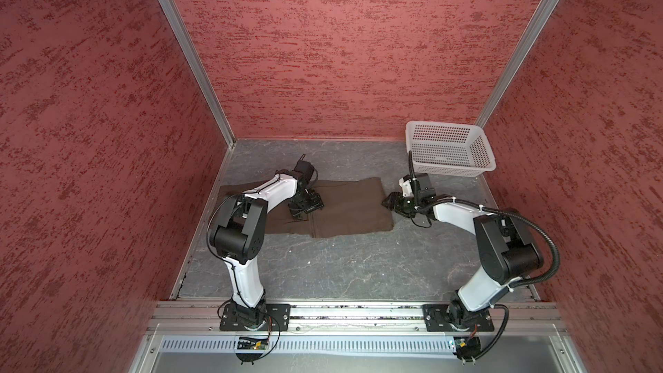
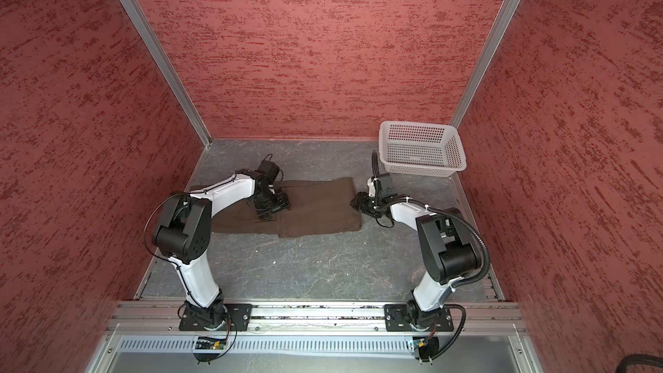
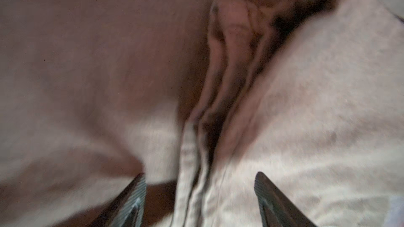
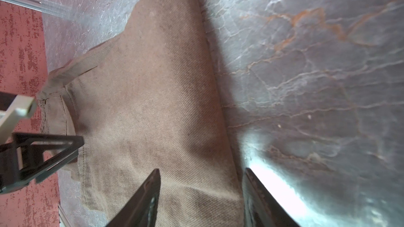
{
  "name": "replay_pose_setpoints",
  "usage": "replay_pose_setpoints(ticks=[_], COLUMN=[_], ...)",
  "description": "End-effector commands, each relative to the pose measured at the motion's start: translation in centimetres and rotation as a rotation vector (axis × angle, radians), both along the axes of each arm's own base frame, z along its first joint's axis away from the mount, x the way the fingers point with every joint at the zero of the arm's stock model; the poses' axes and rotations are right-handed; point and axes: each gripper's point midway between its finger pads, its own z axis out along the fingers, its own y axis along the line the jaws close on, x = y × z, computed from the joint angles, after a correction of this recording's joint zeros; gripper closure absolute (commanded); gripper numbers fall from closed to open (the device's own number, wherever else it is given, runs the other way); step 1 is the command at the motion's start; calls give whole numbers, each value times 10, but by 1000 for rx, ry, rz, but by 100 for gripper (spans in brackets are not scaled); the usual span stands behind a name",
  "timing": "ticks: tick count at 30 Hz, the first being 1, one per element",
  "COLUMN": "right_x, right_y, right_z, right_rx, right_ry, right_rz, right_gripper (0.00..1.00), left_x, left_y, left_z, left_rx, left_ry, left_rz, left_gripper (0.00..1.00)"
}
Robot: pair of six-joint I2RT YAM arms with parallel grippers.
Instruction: Fold and stack the trousers
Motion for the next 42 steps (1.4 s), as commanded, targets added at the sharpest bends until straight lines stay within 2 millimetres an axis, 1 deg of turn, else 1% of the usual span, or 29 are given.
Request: replay_pose_setpoints(ticks=[1, 2, 3, 4, 7, 11, 15, 16, 18, 20, 22, 23, 25, 26, 27, 28, 30, 32, 35, 37, 38, 42], right_x=[-1, -2, -3, -3, -1, 3, 4, 5, 5, 5, 4, 3, 3, 2, 2, 2, 2, 4, 9, 13, 15, 19], right_y=[-1, -2, -2, -2, -2, -2, -3, -3, -4, -4, -6, -6, -8, -8, -9, -9, -9, -9, -6, 0, 3, 12], right_z=[5, 4, 4, 3, -2, -2, -3, -4, -6, -7, -7, -8, -8, -8, -7, -7, -5, -3, -7, -10, -11, -19], right_rx=[15, 20, 24, 23, 3, 8, 25, 23, 17, 19, 17, 13, 5, -1, -4, -6, -6, -4, 15, 45, 72, 135], right_ry=[-22, -19, -17, -12, 6, 6, 6, 9, 12, 16, 13, 13, 12, 15, 14, 12, 4, -6, -3, -2, -4, 8], right_rz=[-7, -15, -16, -14, 1, -15, -44, -44, -45, -45, -47, -48, -46, -43, -40, -37, -34, -38, -40, -34, -32, -35], right_gripper=[39, 39, 39, 39, 39, 40, 40, 40, 40, 40, 40, 40, 40, 40, 40, 40, 39, 39, 39, 42, 46, 53], left_x=[21, 24, 27, 32, 45, 59, 73, 76, 79, 77, 73, 70, 64, 61, 58, 56, 53, 52, 44, 37, 33, 18], left_y=[-8, -10, -13, -16, -20, -17, -19, -17, -11, -1, 13, 20, 32, 38, 44, 48, 53, 55, 52, 49, 48, 52], left_z=[-10, -11, -9, -5, 17, 41, 80, 90, 99, 95, 80, 70, 48, 39, 32, 29, 30, 37, 42, 43, 43, 43], left_rx=[28, 26, 18, 13, 36, 82, 111, 124, 157, 174, 174, 169, 147, 127, 107, 93, 55, 38, 28, 26, 26, 24], left_ry=[-45, -45, -51, -68, -123, -146, -227, -259, -304, -294, -253, -232, -187, -162, -144, -136, -142, -158, -151, -145, -145, -124], left_rz=[-27, -23, -24, -24, -40, -81, -145, -164, -188, -179, -145, -122, -71, -38, -3, 25, 60, 69, 57, 46, 41, 54], left_gripper=[40, 53, 64, 71, 84, 96, 98, 97, 96, 95, 92, 82, 43, 33, 29, 28, 28, 28, 29, 31, 31, 32])
